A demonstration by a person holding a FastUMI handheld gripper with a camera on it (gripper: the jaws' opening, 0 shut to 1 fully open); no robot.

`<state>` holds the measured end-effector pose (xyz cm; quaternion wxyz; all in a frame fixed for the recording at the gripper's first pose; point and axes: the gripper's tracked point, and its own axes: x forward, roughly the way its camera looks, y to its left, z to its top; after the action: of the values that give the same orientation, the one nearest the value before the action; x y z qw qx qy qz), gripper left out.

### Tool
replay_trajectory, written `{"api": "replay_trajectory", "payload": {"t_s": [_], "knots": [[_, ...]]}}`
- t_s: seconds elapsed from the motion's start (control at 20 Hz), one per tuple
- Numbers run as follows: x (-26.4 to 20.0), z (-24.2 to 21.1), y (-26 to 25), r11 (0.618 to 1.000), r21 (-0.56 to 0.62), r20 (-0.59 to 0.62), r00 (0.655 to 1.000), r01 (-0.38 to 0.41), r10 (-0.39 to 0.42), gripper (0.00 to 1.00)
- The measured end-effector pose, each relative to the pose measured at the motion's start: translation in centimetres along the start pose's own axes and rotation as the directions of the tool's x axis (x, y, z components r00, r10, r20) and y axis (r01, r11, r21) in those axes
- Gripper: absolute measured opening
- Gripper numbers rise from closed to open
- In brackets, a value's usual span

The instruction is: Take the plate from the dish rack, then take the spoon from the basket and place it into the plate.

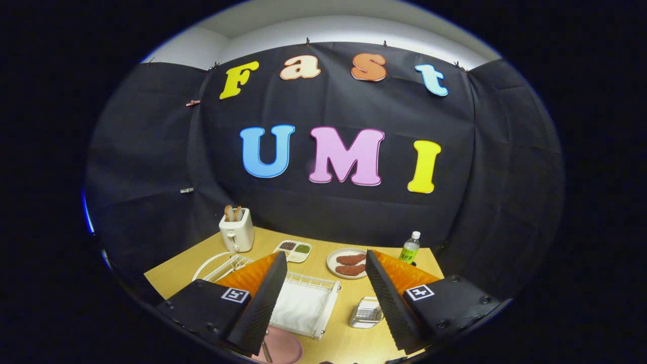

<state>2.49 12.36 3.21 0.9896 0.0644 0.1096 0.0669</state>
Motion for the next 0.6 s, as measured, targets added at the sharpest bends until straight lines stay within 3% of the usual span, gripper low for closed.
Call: {"api": "replay_trajectory", "payload": {"t_s": [0.2, 0.6], "knots": [[-1.6, 2.0, -1.4, 0.999, 0.001, 0.054, 0.998, 0.043, -0.043, 0.96], [-2.0, 0.8, -3.0, 0.997, 0.017, 0.036, 0.997, 0.071, -0.072, 0.98]]}}
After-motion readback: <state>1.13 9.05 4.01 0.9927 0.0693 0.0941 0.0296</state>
